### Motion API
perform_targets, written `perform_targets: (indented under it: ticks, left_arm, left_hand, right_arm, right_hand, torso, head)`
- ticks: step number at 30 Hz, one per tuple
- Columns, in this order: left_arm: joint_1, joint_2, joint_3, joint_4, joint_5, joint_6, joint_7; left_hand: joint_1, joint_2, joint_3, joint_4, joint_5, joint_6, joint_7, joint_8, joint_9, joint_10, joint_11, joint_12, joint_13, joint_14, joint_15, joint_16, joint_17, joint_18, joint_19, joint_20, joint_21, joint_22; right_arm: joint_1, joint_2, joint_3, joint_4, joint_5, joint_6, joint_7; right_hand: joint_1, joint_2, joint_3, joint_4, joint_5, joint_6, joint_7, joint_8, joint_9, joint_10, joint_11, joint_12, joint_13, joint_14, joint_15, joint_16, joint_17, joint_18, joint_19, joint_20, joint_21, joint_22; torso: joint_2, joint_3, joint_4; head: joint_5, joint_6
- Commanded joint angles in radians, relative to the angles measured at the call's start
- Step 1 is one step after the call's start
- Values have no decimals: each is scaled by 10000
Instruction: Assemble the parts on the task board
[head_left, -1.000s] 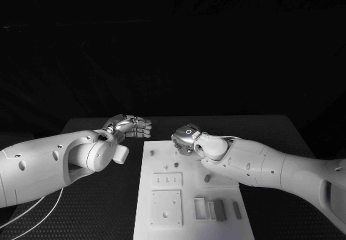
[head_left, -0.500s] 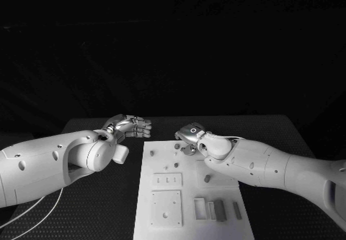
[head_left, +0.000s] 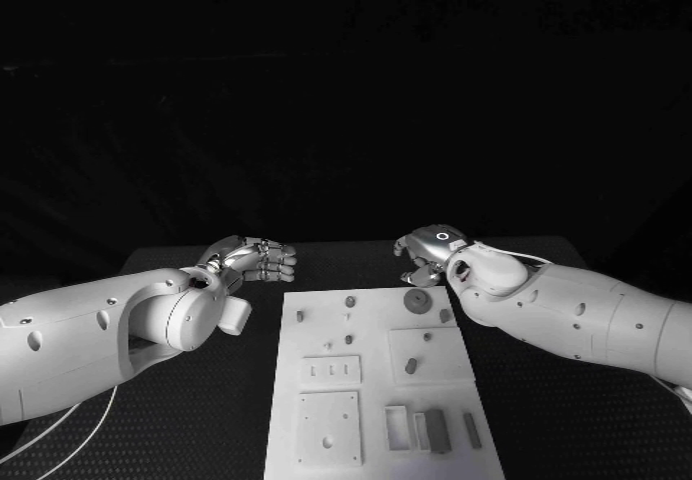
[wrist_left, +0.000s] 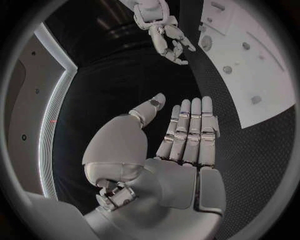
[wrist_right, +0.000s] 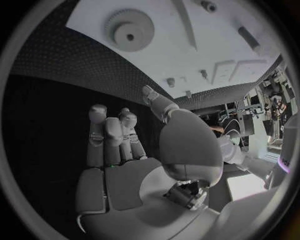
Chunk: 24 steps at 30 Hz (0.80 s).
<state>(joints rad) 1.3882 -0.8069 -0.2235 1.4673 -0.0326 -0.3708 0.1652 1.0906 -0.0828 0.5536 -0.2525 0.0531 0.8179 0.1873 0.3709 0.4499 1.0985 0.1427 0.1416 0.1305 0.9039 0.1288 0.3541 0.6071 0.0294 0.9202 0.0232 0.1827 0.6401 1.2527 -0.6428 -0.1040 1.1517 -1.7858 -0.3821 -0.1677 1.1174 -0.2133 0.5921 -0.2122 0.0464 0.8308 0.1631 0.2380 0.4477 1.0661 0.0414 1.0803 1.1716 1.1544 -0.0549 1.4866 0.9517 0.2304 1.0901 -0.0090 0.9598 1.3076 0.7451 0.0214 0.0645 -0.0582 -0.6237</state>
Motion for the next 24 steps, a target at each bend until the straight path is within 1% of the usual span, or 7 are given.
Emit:
perform_targets:
  ticks: [1, 5, 10, 13, 17, 22, 24]
  left_arm:
    - [20, 17, 12, -12, -27, 53, 120]
    - [20, 47, 11, -61, -27, 45, 104]
    - [19, 75, 10, -103, -27, 71, 103]
    - [19, 78, 8, -109, -53, 51, 72]
    - [19, 44, 0, -108, -57, 41, 57]
    - [19, 34, 0, -100, -60, 36, 62]
    - [19, 43, 0, -101, -70, 57, 63]
  left_hand:
    - [-53, -61, -33, 36, -21, -83, 17, -51, -12, 10, 42, -59, -10, -65, -16, -55, 10, 127, -45, 21, -59, 10]
    - [-51, -62, -33, 37, -22, -87, 19, -53, -13, 8, 44, -64, -10, -66, -13, -59, 13, 128, -46, 24, -61, 12]
    - [-49, -60, -33, 39, -21, -92, 21, -55, -13, 7, 45, -68, -10, -68, -10, -64, 17, 129, -47, 27, -62, 14]
    - [-49, -59, -32, 40, -22, -94, 22, -55, -13, 6, 46, -70, -10, -68, -9, -66, 19, 130, -48, 28, -63, 15]
    - [-49, -60, -33, 42, -22, -96, 24, -56, -13, 6, 47, -73, -10, -69, -6, -69, 21, 131, -48, 30, -64, 16]
    - [-48, -61, -34, 44, -22, -99, 25, -56, -13, 5, 48, -77, -10, -69, -4, -73, 25, 133, -49, 33, -65, 18]
    - [-45, -62, -34, 43, -21, -100, 25, -56, -13, 4, 49, -79, -10, -70, -3, -75, 27, 134, -50, 34, -66, 19]
  right_arm:
    - [59, -306, -15, -8, 1356, 1129, 350]
    - [91, -619, -18, 9, 1408, 1582, 525]
    - [86, -680, -23, -65, 1638, 1843, 691]
    - [80, -767, -44, -8, 1698, 1919, 788]
    - [28, -857, -102, 133, 1845, 1987, 871]
    - [-100, -770, -156, 78, 2114, 2101, 1032]
    - [-159, -696, -174, 41, 2126, 2104, 1077]
  right_hand:
    - [-34, -159, -69, 29, 37, 49, 44, 48, 4, -96, 132, 41, -11, -6, 34, 34, -16, 314, 24, -22, -49, 147]
    - [-80, -265, -94, 64, 37, 26, 57, 49, 2, -152, 147, 42, -7, -66, 51, 35, -19, 314, -29, 3, -75, 153]
    - [-136, -290, -104, 128, 38, 12, 57, 56, 3, -196, 148, 54, 3, -118, 56, 44, -19, 314, -71, 27, -90, 161]
    - [-181, -301, -110, 190, 38, -79, 41, 23, -14, -235, 136, 74, 15, -159, 49, 68, -14, 314, -97, 45, -92, 172]
    - [-286, -308, -141, 285, 38, 2, 41, 91, 13, -260, 132, 107, 31, -197, 40, 100, -12, 314, -124, 60, -88, 184]
    - [-321, -291, -151, 317, 38, 40, 45, 122, 25, -270, 137, 126, 37, -214, 48, 117, -11, 314, -136, 62, -82, 190]
    - [-284, -269, -144, 292, 39, 55, 41, 137, 30, -275, 135, 139, 42, -226, 46, 129, -11, 314, -147, 57, -77, 194]
  torso:
    - [-7, 15, -120]
    - [-22, 43, -176]
    - [-5, 80, -173]
    - [-2, 82, -163]
    - [1, 50, -163]
    - [4, 55, -198]
    - [8, 52, -183]
  head:
    - [-6, 80]
    - [22, 99]
    - [17, 117]
    - [-14, 76]
    - [-19, 50]
    - [5, 40]
    - [21, 53]
